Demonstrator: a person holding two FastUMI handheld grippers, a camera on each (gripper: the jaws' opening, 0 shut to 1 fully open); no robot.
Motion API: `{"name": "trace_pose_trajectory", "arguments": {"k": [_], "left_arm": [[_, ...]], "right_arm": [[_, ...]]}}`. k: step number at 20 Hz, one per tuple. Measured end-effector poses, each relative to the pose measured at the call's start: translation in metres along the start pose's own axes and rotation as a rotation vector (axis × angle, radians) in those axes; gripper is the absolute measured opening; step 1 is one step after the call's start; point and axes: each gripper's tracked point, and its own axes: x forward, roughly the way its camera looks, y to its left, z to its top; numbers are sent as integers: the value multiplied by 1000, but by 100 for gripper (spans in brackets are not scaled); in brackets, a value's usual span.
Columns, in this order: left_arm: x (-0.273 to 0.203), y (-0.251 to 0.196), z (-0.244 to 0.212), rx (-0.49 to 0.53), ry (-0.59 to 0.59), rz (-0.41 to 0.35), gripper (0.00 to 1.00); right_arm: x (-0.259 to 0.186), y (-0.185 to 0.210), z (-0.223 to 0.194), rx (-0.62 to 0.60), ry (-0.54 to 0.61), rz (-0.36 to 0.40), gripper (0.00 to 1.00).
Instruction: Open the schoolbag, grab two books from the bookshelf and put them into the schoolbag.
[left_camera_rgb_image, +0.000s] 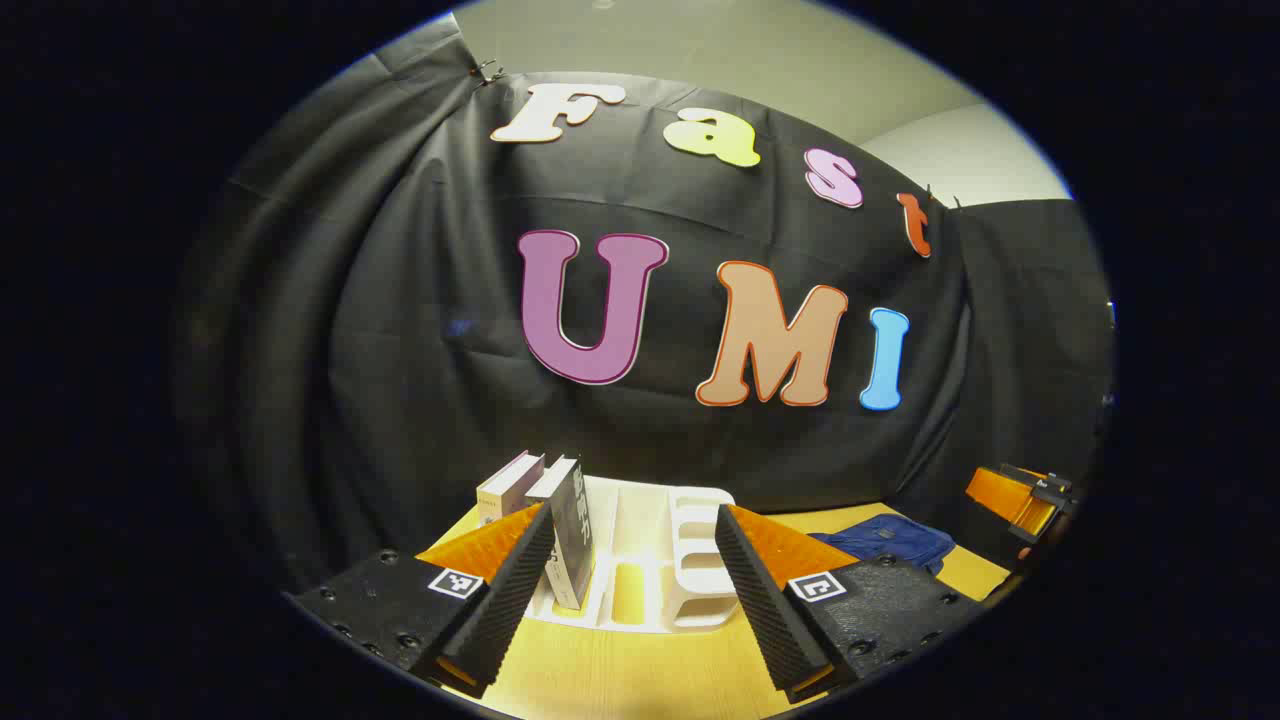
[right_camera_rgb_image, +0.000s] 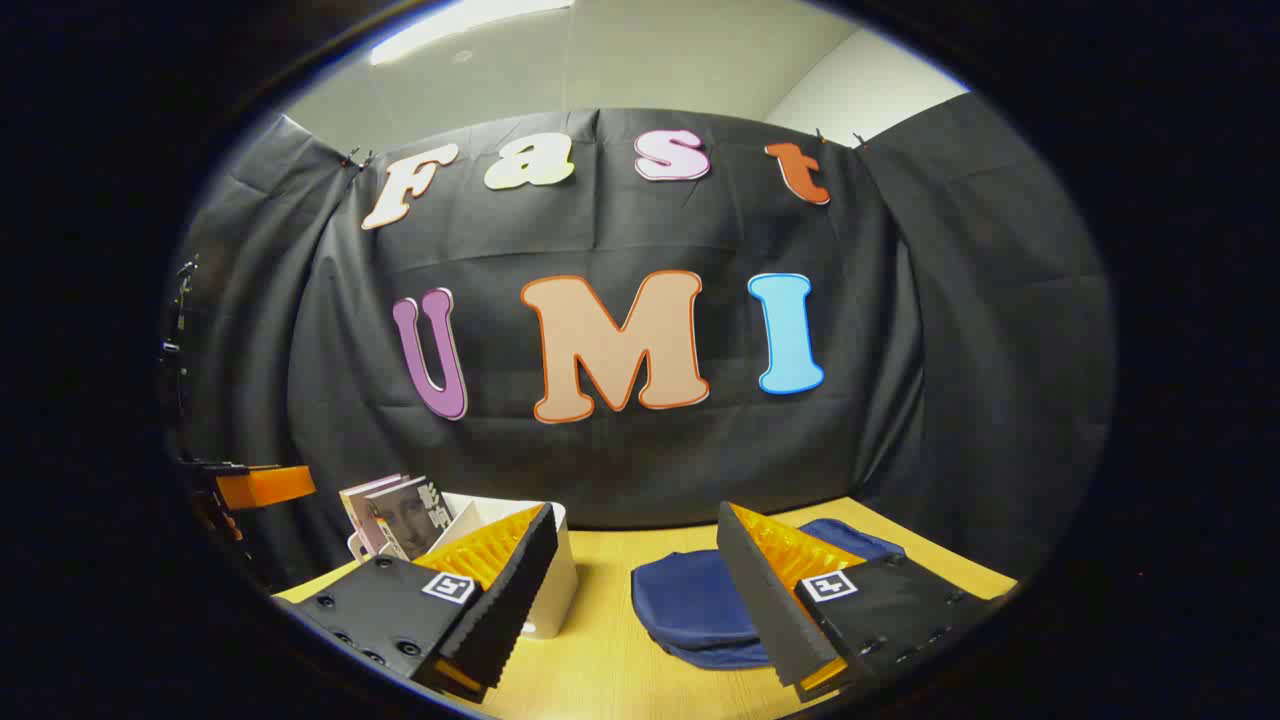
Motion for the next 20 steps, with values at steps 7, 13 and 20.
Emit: {"name": "trace_pose_trajectory", "arguments": {"k": [7, 13, 20], "left_arm": [[6, -25, 2, 3, 0, 3, 94], [9, -39, -12, -10, 34, 4, 94], [18, -42, -18, -7, 46, 10, 94]], "right_arm": [[3, 1, -7, -89, 59, 62, 100], [6, -7, -9, -138, 70, 77, 100], [11, -25, -18, -146, 84, 45, 100]]}}
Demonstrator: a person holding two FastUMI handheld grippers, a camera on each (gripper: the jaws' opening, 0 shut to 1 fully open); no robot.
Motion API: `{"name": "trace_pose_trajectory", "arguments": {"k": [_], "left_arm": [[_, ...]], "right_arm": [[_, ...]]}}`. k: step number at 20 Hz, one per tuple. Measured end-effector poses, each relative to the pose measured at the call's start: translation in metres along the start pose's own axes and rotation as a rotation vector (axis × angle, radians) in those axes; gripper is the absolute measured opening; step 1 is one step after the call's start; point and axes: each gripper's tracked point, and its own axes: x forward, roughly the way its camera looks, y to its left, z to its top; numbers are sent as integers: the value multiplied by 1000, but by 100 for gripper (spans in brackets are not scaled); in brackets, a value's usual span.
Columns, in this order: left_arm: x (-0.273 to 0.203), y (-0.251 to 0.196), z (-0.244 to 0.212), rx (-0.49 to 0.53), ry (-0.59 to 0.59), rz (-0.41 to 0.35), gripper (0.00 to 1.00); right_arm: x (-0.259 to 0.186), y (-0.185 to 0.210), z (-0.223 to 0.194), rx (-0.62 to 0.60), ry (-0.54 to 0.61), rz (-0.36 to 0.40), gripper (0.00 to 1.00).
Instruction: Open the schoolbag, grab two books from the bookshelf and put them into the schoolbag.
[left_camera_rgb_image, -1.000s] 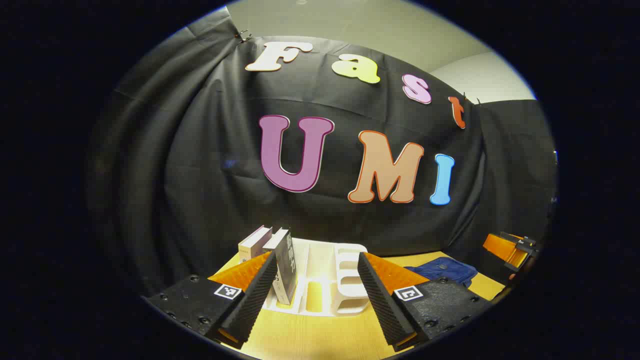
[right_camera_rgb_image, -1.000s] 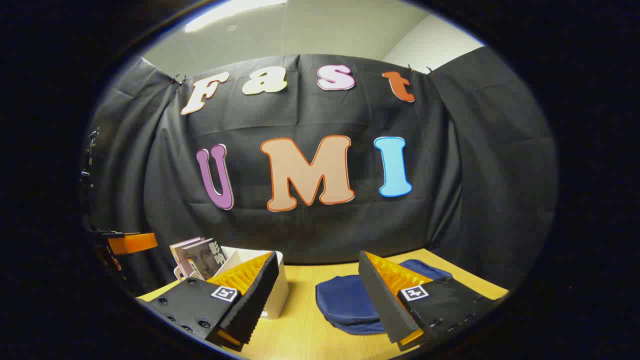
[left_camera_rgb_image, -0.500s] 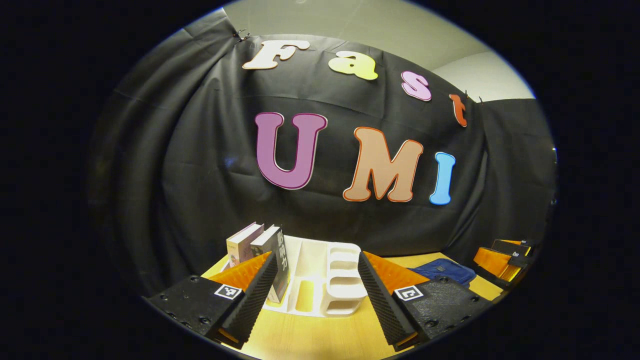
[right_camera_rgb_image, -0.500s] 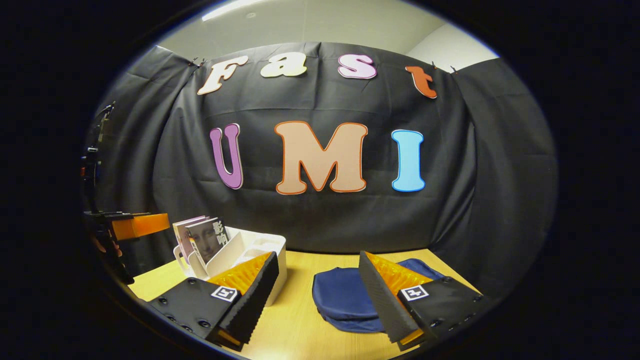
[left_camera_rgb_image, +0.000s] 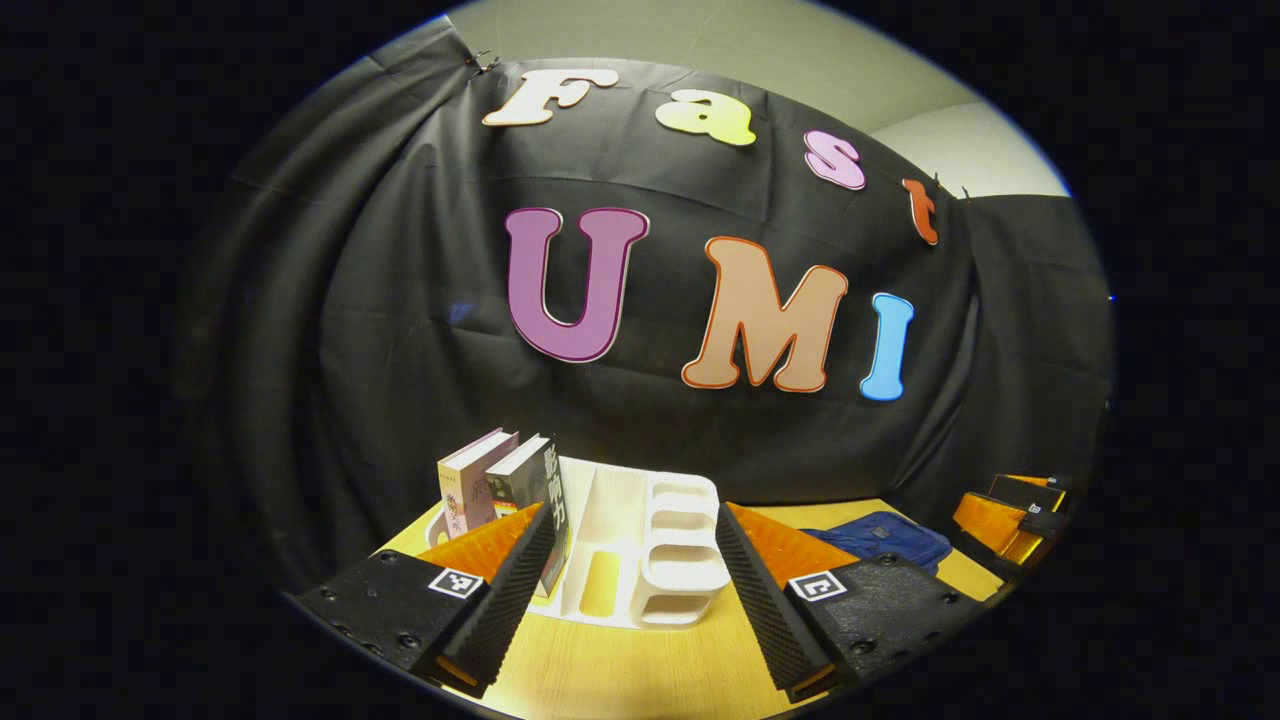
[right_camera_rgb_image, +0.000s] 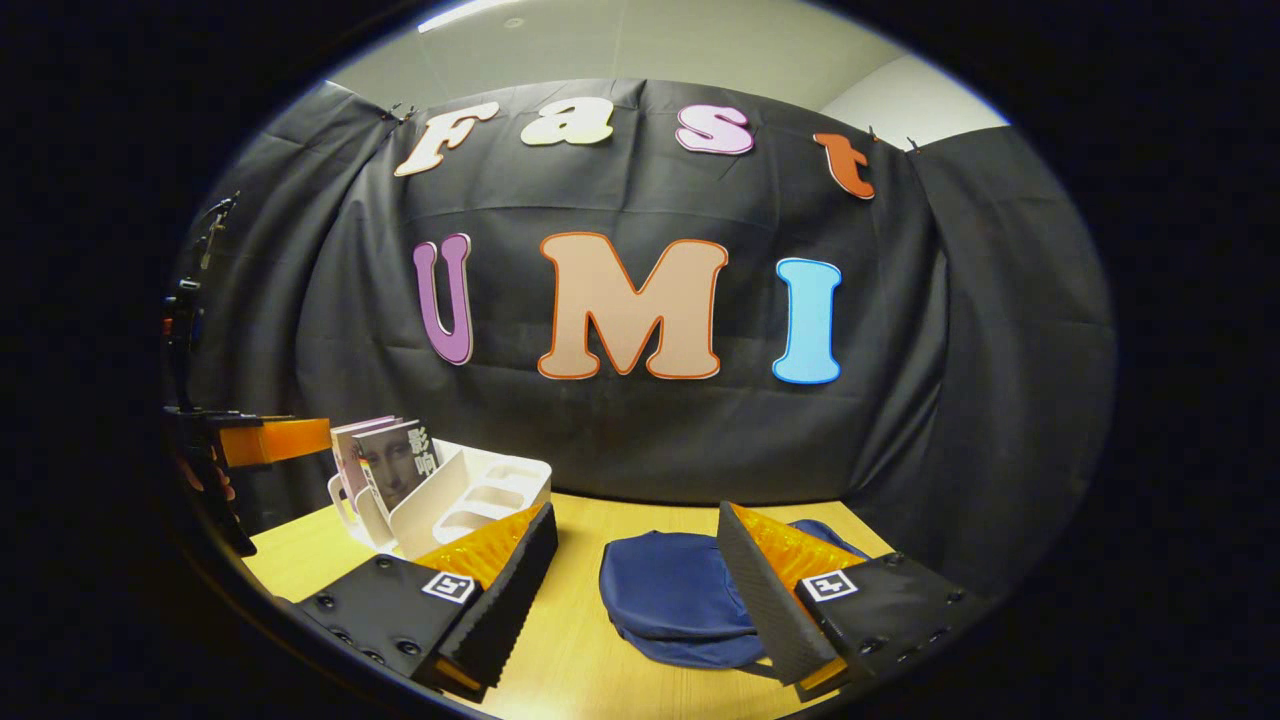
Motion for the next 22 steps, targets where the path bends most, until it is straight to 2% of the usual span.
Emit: {"name": "trace_pose_trajectory", "arguments": {"k": [4, 7, 12, 15, 16, 18, 19, 20, 22], "left_arm": [[2, 0, 0, 15, 0, 5, 94], [1, 4, -3, 21, 4, 18, 94], [-1, 14, -5, 31, 11, 51, 94], [-2, 23, -11, 37, 28, 78, 94], [-3, 25, -12, 38, 31, 86, 95], [-2, 29, -13, 42, 35, 100, 94], [-3, 32, -14, 45, 38, 106, 95], [-3, 34, -14, 49, 41, 113, 94], [-4, 38, -16, 52, 50, 128, 94]], "right_arm": [[7, -13, -15, -28, 20, -21, 100], [14, -27, -37, -99, 51, -43, 100], [27, -59, -94, -307, 131, -97, 100], [33, -79, -130, -479, 180, -146, 100], [34, -83, -142, -542, 203, -150, 100], [37, -85, -165, -646, 239, -142, 92], [38, -86, -175, -687, 256, -136, 91], [38, -88, -183, -726, 272, -131, 91], [40, -89, -195, -803, 297, -126, 98]]}}
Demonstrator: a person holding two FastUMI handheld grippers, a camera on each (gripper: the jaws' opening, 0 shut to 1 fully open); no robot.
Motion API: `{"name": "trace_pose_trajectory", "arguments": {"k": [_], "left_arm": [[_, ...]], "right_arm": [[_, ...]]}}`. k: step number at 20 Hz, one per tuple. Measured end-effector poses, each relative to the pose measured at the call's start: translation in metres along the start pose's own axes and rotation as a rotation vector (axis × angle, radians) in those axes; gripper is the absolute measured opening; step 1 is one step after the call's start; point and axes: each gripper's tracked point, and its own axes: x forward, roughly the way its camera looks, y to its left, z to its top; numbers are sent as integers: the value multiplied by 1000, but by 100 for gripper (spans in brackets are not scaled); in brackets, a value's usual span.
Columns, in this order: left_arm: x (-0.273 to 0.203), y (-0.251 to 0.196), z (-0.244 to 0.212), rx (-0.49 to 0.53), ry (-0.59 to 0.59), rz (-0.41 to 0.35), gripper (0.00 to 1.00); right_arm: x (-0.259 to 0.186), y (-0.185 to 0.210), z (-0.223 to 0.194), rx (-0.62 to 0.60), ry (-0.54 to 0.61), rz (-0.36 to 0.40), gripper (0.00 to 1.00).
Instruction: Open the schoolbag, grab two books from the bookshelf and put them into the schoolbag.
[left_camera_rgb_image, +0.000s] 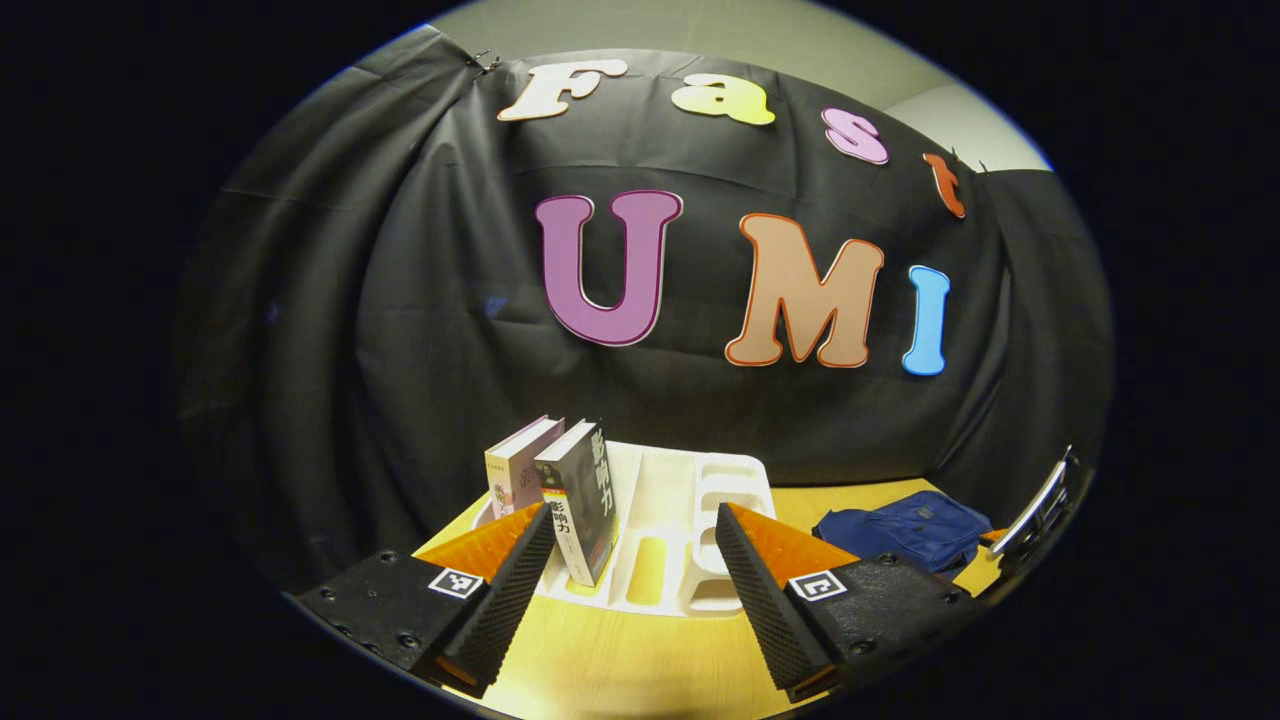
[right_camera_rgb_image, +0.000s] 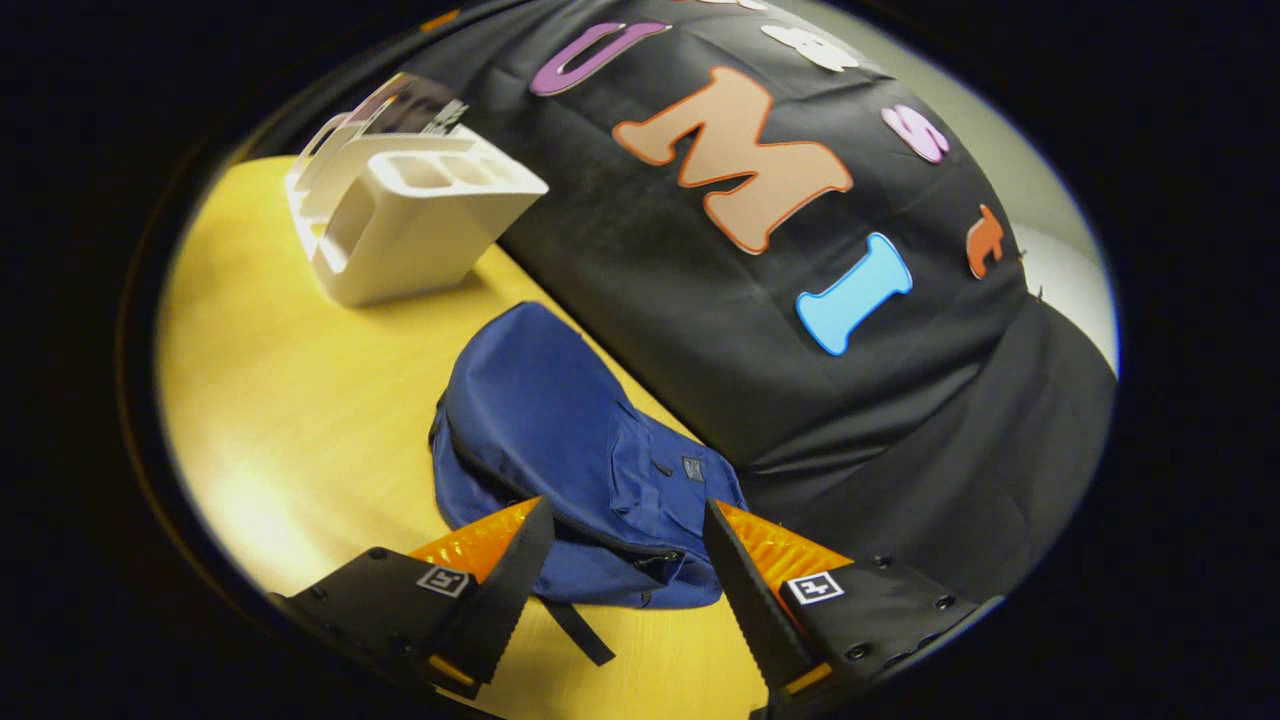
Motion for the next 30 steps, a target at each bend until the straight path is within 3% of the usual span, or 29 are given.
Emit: {"name": "trace_pose_trajectory", "arguments": {"k": [1, 2, 4, 5, 6, 9, 14, 15, 18, 19, 24, 30], "left_arm": [[1, 2, -2, 0, 3, 8, 95], [1, 4, -3, -1, 8, 15, 95], [0, 7, -5, -3, 13, 28, 95], [0, 9, -7, -3, 17, 35, 95], [-1, 12, -7, -3, 21, 42, 94], [-1, 16, -10, -8, 28, 60, 95], [-4, 22, -14, -10, 39, 79, 95], [-4, 23, -15, -9, 41, 81, 95], [-2, 24, -18, -8, 50, 85, 95], [-2, 24, -19, -9, 51, 85, 95], [-1, 22, -22, -10, 61, 81, 95], [1, 21, -22, -5, 71, 77, 95]], "right_arm": [[3, 4, -2, -39, 5, 2, 91], [7, 10, -6, -77, 11, 6, 90], [12, 19, -9, -141, 10, 17, 91], [15, 23, -8, -167, 8, 25, 98], [22, 26, -8, -191, 9, 28, 90], [32, 30, -9, -264, 15, 20, 95], [52, 27, -10, -307, 20, 2, 97], [57, 26, -11, -310, 25, 0, 93], [68, 20, -6, -314, 25, -20, 98], [71, 18, -3, -306, 24, -23, 89], [91, 23, 3, -285, 31, -16, 84], [102, 37, 7, -278, 33, 11, 36]]}}
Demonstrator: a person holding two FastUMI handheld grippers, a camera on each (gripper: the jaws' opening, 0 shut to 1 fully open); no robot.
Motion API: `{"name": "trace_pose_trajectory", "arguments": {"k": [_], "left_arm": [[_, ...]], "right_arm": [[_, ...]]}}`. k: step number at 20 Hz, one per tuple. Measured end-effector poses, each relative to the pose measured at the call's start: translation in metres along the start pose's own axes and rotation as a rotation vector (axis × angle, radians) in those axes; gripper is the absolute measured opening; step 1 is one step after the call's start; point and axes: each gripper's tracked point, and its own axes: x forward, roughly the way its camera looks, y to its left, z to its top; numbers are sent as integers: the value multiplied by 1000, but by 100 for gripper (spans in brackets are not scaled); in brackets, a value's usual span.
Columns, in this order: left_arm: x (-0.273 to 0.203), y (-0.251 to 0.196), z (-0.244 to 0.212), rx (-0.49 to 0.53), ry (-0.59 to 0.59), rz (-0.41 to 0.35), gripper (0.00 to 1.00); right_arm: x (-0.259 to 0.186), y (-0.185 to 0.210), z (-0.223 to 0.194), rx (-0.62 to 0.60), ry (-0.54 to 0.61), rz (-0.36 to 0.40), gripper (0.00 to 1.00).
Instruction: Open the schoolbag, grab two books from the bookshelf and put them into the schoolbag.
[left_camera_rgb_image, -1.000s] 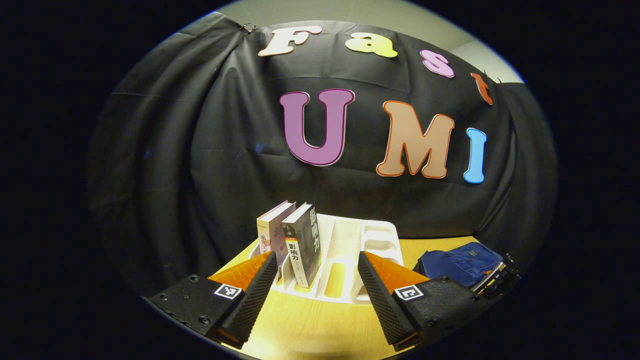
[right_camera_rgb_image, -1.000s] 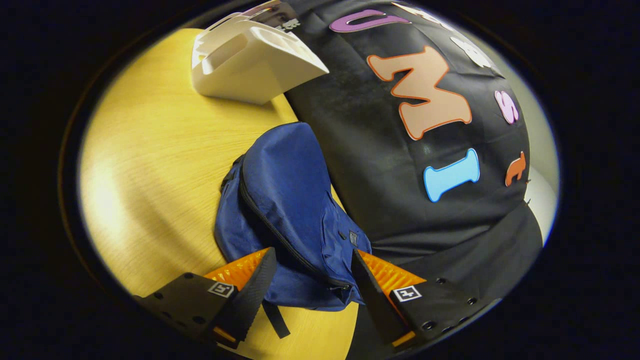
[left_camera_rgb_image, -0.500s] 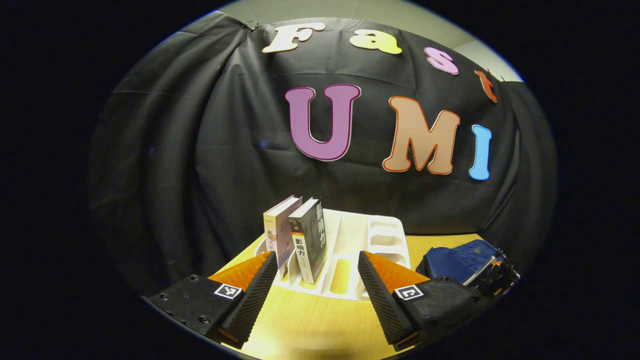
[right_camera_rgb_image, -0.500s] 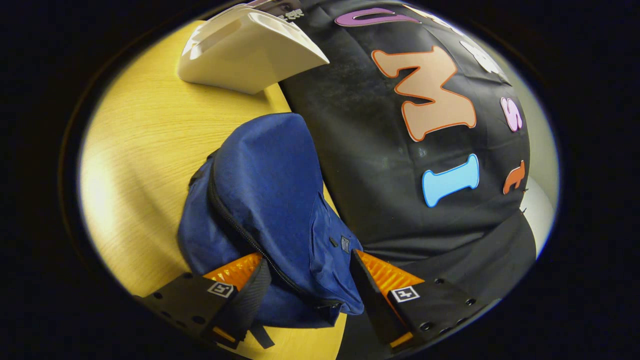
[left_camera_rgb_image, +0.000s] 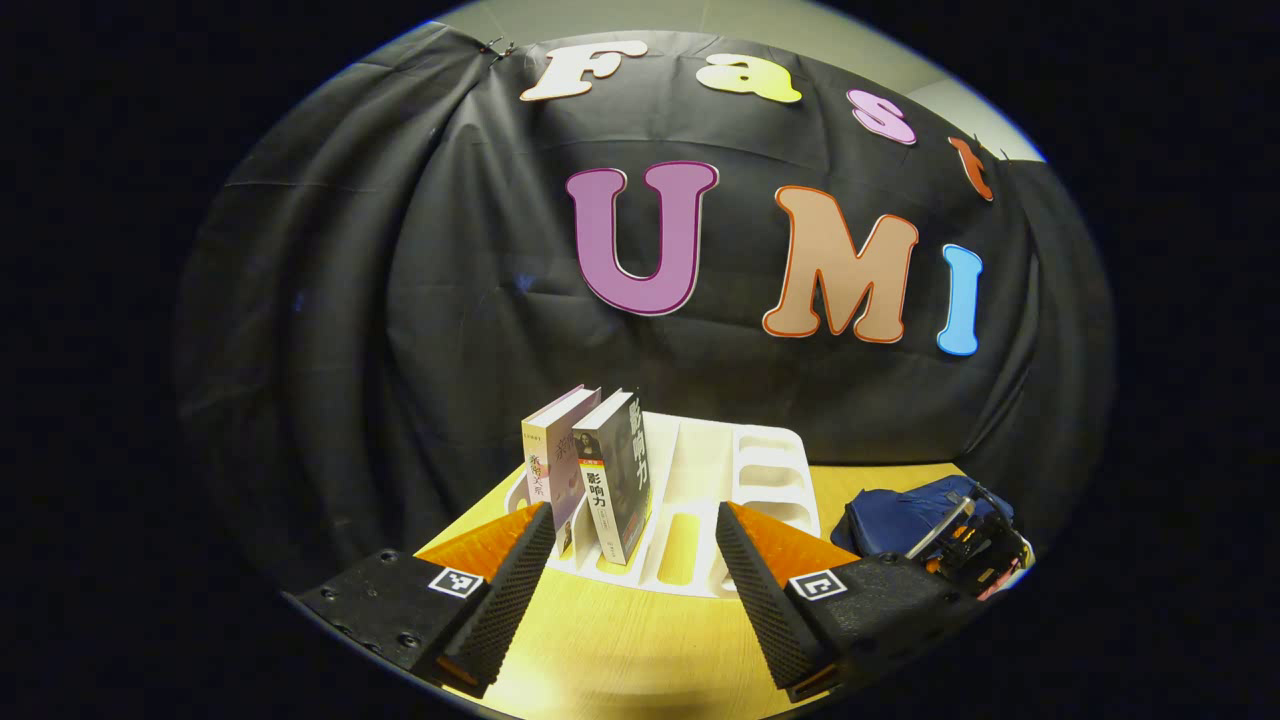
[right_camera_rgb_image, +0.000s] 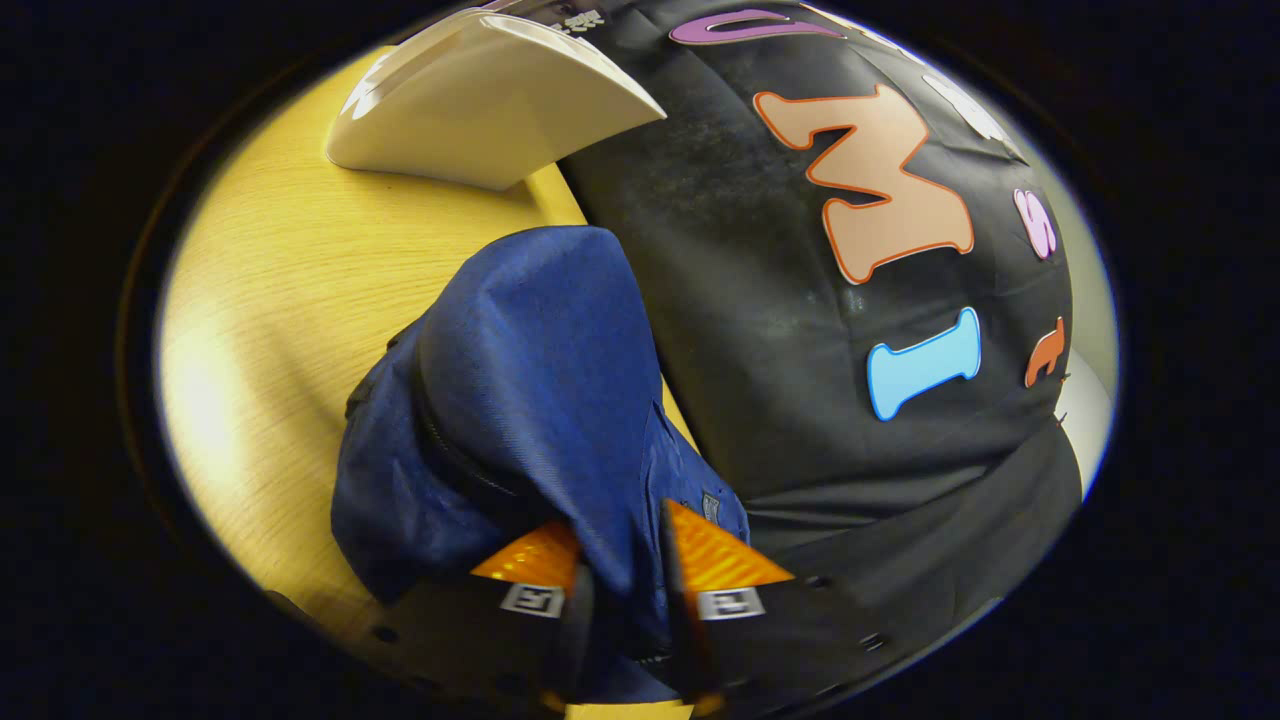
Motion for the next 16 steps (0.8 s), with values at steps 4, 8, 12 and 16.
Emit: {"name": "trace_pose_trajectory", "arguments": {"k": [4, 8, 12, 16], "left_arm": [[2, 0, -1, -2, 6, -4, 95], [7, 0, -1, 3, 13, -9, 95], [14, 4, 6, 29, 12, -7, 95], [29, 13, 14, 55, 30, 4, 94]], "right_arm": [[1, -9, 2, 44, -12, -9, 5], [0, -12, 1, 93, -12, 15, 2], [-1, -20, 0, 181, -5, 51, 5], [-2, -33, 4, 240, -7, 51, 5]]}}
